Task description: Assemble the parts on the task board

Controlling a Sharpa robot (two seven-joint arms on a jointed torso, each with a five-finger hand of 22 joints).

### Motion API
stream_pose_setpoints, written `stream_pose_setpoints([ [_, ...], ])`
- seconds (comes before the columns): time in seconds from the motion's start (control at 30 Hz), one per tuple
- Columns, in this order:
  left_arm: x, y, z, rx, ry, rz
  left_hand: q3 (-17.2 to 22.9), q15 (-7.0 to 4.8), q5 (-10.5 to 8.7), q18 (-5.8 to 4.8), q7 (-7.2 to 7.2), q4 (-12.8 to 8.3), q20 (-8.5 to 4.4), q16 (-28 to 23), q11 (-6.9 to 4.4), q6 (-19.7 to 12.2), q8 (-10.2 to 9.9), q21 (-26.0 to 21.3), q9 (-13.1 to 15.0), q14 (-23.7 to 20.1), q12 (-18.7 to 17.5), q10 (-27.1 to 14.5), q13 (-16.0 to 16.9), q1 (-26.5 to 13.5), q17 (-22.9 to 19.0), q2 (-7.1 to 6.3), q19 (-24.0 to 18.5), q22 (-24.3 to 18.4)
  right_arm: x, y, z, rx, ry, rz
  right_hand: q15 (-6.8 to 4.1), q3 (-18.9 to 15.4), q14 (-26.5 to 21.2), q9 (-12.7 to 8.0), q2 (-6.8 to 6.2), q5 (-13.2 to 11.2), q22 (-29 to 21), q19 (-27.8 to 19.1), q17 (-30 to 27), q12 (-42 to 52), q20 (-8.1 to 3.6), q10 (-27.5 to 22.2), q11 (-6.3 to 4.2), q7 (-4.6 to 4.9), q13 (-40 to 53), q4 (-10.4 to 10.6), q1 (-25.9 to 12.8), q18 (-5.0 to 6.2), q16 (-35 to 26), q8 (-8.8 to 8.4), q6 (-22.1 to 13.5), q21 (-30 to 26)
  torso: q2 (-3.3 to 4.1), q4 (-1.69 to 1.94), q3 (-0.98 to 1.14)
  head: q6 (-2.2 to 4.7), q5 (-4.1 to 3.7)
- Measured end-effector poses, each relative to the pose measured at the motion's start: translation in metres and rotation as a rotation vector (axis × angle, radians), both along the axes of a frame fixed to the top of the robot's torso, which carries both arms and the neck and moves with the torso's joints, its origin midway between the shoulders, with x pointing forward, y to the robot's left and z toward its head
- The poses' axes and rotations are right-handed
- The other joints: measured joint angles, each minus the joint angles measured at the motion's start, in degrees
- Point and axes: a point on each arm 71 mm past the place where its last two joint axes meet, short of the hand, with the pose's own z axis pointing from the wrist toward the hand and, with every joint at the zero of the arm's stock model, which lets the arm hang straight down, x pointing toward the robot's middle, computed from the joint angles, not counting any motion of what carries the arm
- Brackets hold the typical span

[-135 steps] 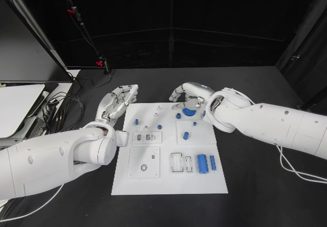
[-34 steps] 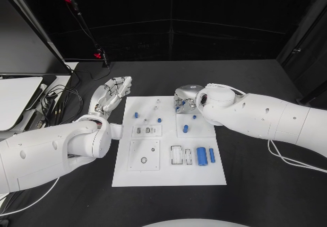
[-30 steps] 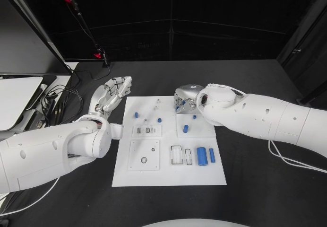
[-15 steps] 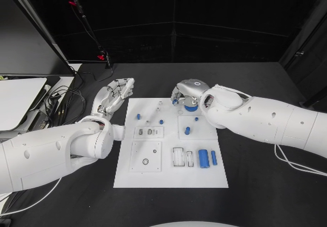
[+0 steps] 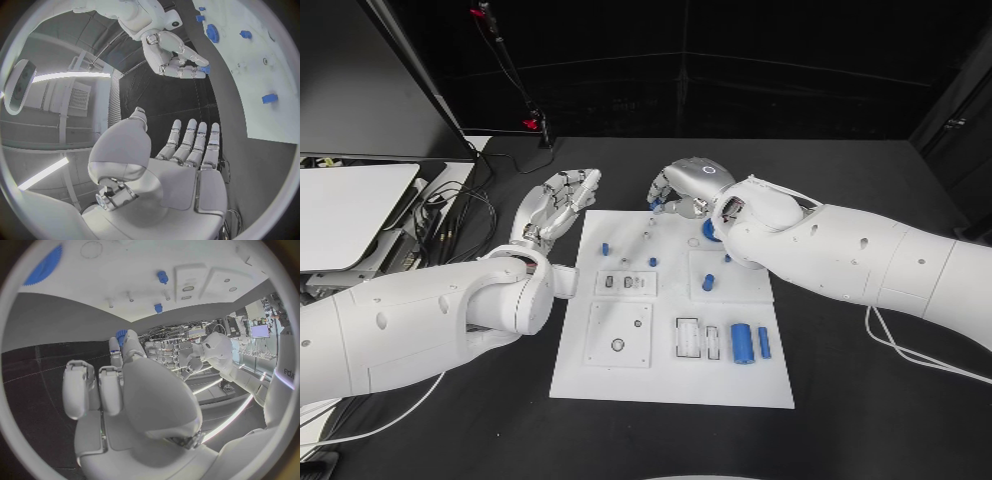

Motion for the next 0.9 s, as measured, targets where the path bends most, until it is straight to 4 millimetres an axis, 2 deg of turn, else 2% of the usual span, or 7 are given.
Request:
stream_pose_setpoints([
  [0.4,0.001,-0.003,0.0,-0.001,0.0,-0.006,0.0,0.0,0.29,0.0,0.0,0.0,0.0,0.0,0.0,0.0,0.0,0.2,-0.1,0.0,0.0,0.0,0.0,0.2,0.0,0.22,0.0,0.0,0.012,0.006,-0.005,-0.037,0.019,-0.013,0.0,0.4,0.0,-0.1,-0.31,-0.1,0.0,0.0,0.0,-0.7,0.0,0.2,0.21,0.19,0.0,0.4,0.3,0.0,0.0,-0.29,0.2,0.0,0.68,0.81,-0.17,0.18,0.05],
  [0.67,0.001,-0.003,0.0,-0.001,0.0,-0.006,0.0,0.0,0.37,-0.01,0.0,0.0,0.0,0.0,0.0,0.0,0.0,0.2,-0.1,0.0,0.0,0.0,0.0,0.2,0.0,0.23,0.0,0.0,0.018,0.006,-0.009,-0.072,0.048,-0.039,0.0,0.4,0.0,-0.3,-0.31,0.1,0.0,0.0,0.0,-1.0,0.0,0.2,0.22,0.2,0.0,0.4,0.3,0.0,0.0,-0.46,0.2,0.0,0.85,0.98,-0.18,0.05,-0.02],
  [0.9,0.001,-0.003,0.0,-0.001,0.0,-0.006,0.0,0.0,0.37,0.0,0.0,0.0,0.0,0.0,0.0,0.0,0.0,0.2,-0.1,0.0,0.0,0.0,0.0,0.2,0.0,0.23,0.0,0.0,0.021,0.005,-0.012,-0.093,0.065,-0.061,0.0,0.6,0.0,-0.3,-0.31,0.1,0.0,0.0,0.0,-1.3,0.0,0.2,0.22,0.2,0.0,0.6,0.3,0.0,0.0,-0.57,0.2,0.0,0.86,0.99,-0.2,-0.08,-0.04],
])
